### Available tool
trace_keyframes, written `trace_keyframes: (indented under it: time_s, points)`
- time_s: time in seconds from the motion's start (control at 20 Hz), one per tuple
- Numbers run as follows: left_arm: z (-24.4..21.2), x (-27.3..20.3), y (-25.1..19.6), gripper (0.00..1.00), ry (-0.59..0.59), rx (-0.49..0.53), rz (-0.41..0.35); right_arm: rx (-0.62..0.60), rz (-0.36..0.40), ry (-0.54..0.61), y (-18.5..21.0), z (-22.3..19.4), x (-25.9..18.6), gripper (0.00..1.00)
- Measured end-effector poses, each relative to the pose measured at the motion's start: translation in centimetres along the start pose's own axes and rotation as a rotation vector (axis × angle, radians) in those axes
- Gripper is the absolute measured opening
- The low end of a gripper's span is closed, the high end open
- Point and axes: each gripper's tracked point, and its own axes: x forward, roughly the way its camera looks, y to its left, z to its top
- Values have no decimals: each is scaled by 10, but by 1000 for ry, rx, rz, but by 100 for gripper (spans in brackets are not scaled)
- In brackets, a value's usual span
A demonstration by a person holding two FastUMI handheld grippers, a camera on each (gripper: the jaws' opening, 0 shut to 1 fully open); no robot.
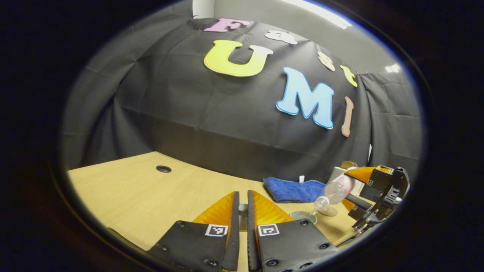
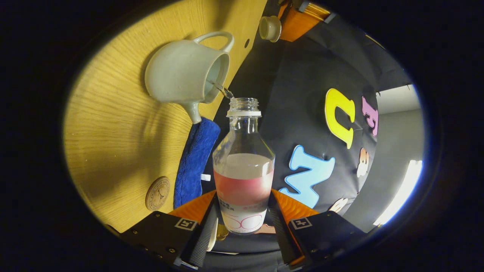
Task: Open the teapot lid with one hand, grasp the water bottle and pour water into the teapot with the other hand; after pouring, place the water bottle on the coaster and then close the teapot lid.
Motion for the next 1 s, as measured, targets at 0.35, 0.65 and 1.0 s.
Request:
trace_keyframes:
  time_s: [0.35,0.65,1.0]
  points:
    - [0,0,2,15,-5,-4,3,-124,-53,-41,-15,2,2,74]
    - [-2,1,4,16,1,-4,7,-233,-100,-79,-32,5,5,74]
    - [-1,1,4,16,-3,-15,4,-334,-144,-118,-44,9,7,74]
